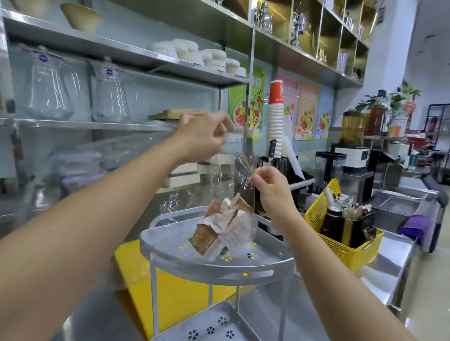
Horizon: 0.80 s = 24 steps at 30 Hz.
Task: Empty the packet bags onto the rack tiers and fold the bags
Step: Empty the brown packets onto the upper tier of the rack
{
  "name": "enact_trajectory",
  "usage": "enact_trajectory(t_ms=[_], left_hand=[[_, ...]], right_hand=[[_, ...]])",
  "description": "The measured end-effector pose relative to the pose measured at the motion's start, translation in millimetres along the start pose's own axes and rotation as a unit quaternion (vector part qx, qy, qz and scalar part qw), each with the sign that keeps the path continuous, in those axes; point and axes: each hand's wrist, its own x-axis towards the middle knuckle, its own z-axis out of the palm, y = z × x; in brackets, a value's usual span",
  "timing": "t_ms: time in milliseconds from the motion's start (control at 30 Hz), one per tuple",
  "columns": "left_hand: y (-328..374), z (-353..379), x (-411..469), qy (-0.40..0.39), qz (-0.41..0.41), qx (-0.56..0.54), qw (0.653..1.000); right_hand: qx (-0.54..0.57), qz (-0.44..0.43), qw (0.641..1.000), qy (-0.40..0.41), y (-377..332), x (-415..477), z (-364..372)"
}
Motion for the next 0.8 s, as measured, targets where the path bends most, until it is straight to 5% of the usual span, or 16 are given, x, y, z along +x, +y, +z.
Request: enact_trajectory(t_ms=[100,300,633,800], left_hand=[[1.2,-0.6,-1.9,-0.029,0.004,0.047,0.998],[10.2,-0.5,3.3,0.079,0.005,0.034,0.996],[15.7,1.4,27.2,0.101,-0.020,0.008,0.995],[28.9,11.3,36.7,0.101,-0.012,-0.072,0.992]], right_hand=[[0.067,0.031,0.997,0.006,-3.6,-8.7,6.8],[0.144,0.002,0.990,-0.003,-11.2,-22.1,3.1],[0.125,0.046,0.989,-0.057,18.1,-46.2,-6.4],[0.059,0.008,0.998,0.035,27.4,-48.1,-9.2]])
